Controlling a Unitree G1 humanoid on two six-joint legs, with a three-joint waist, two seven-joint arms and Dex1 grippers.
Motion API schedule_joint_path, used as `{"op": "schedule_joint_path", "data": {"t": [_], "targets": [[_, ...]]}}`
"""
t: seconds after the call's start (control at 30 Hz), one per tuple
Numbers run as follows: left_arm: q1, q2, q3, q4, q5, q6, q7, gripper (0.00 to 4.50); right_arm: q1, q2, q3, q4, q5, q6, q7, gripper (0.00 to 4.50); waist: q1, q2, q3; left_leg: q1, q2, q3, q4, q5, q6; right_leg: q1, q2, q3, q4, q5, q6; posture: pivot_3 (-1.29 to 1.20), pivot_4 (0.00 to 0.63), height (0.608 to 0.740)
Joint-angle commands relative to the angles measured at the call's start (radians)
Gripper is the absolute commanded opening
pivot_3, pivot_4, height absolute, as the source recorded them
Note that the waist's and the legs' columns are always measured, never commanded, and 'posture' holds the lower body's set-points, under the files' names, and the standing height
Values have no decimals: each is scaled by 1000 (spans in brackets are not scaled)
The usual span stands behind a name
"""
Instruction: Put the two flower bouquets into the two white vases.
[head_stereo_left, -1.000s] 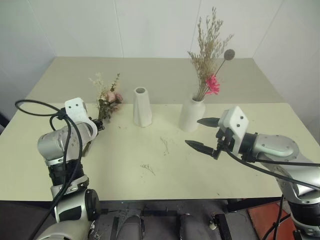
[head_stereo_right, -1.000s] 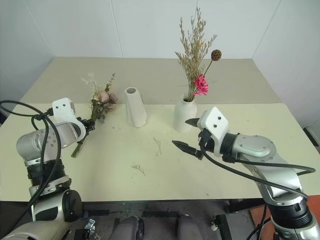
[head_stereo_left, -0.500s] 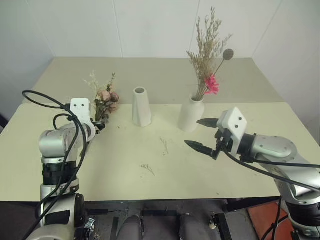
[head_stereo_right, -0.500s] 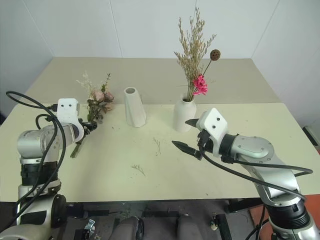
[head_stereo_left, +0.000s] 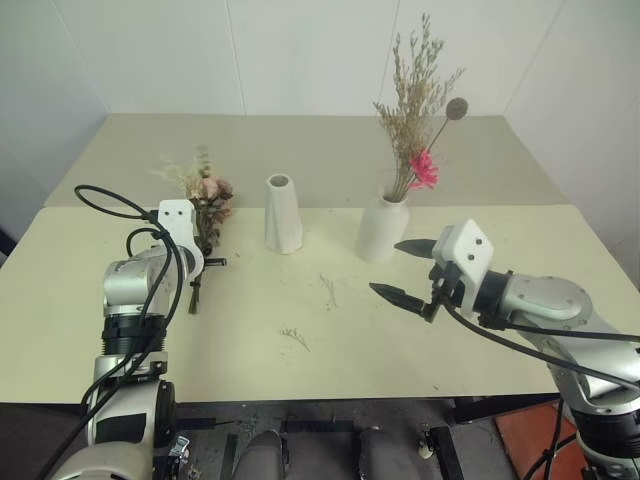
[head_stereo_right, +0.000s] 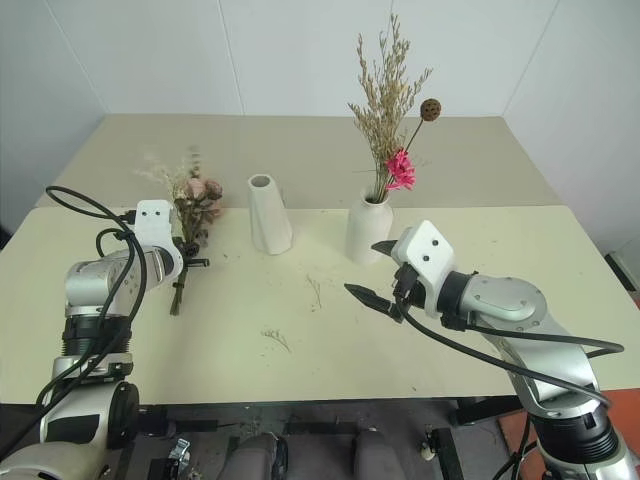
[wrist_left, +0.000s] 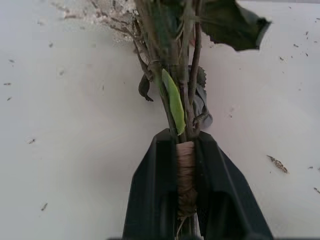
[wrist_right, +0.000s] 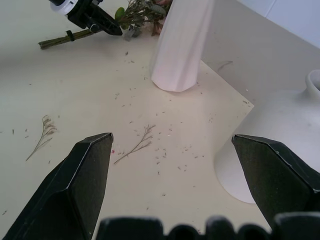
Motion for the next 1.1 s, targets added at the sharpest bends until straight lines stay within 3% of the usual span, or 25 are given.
{"op": "schedule_joint_path", "data": {"t": [0.03, 0.17, 0.27, 0.4, 0.63, 0.83, 1.1], "targets": [[-42, -5, 45, -22, -8, -55, 0, 159, 4, -13, -40, -46, 12, 10, -10, 4500, 0, 0, 0, 0, 0, 0, 0, 0, 0, 0, 0, 0, 0, 0, 0, 0, 150, 740], [-102, -51, 151, -46, -58, -179, 23, 159, 15, -11, -70, -63, 37, 31, -15, 4500, 2, 0, 0, 0, 0, 0, 0, 0, 0, 0, 0, 0, 0, 0, 0, 0, 150, 740], [-190, -81, 272, -61, -174, -307, -25, 159, 25, 8, -131, -92, 107, 57, -24, 4500, 7, 0, 0, -2, 0, -1, 1, 0, 0, -1, 0, -1, 0, 0, 0, 0, 150, 740], [-270, -75, 332, 10, -270, -424, -137, 159, 45, 12, -170, -120, 153, 74, -43, 4500, 8, 0, 0, -1, 0, 0, 1, 0, 0, 0, -1, -1, -1, 0, 0, 0, 150, 740], [-417, -51, 326, 269, -356, -627, -472, 159, 107, 2, -190, -174, 164, 79, -83, 4500, 3, 0, 0, 0, 0, 0, 1, 0, 0, 1, 0, -1, -1, 0, 0, 0, 150, 740], [-554, -46, 347, 655, -391, -756, -802, 159, 162, 8, -208, -220, 161, 80, -138, 4500, 1, 0, 0, -1, 0, 0, 2, 0, 0, 1, 0, -2, -1, 0, 0, 0, 150, 740], [-668, -59, 372, 928, -364, -935, -863, 159, 220, 10, -220, -265, 158, 76, -196, 4500, -6, 0, 0, -2, 0, 0, 2, 0, 1, 1, 1, -1, -1, 0, 0, 0, 150, 740]]}}
